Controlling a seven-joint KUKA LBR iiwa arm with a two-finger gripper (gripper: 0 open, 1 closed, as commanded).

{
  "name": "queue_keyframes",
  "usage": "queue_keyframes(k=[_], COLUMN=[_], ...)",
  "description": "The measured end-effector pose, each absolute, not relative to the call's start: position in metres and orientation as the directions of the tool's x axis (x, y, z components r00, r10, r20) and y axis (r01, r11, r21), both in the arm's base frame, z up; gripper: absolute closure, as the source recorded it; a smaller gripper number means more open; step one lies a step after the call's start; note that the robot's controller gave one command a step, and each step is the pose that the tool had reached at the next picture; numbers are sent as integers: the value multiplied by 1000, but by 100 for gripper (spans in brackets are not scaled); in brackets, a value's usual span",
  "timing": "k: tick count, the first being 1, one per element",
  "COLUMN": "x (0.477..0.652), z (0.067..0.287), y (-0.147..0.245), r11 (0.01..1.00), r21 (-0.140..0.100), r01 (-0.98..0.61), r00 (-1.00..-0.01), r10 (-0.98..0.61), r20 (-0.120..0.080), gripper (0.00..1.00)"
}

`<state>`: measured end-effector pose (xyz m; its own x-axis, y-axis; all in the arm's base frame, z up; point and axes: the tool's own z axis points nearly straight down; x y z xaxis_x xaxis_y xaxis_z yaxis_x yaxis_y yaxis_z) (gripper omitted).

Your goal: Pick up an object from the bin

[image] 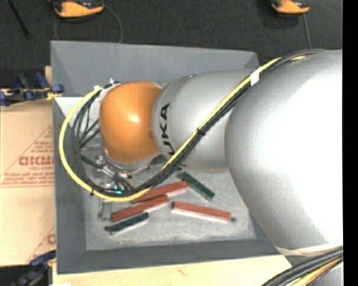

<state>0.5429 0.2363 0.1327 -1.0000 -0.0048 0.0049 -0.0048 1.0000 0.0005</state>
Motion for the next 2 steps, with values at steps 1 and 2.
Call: queue_keyframes(k=[1, 2], x=[550, 502], z=[67, 71], y=[185, 121], r11=[999, 985], r21=[-1, 0], r01=[51, 173], r00=[-999, -985], r10=[51, 173], r20=[3, 0], gripper=[0, 0])
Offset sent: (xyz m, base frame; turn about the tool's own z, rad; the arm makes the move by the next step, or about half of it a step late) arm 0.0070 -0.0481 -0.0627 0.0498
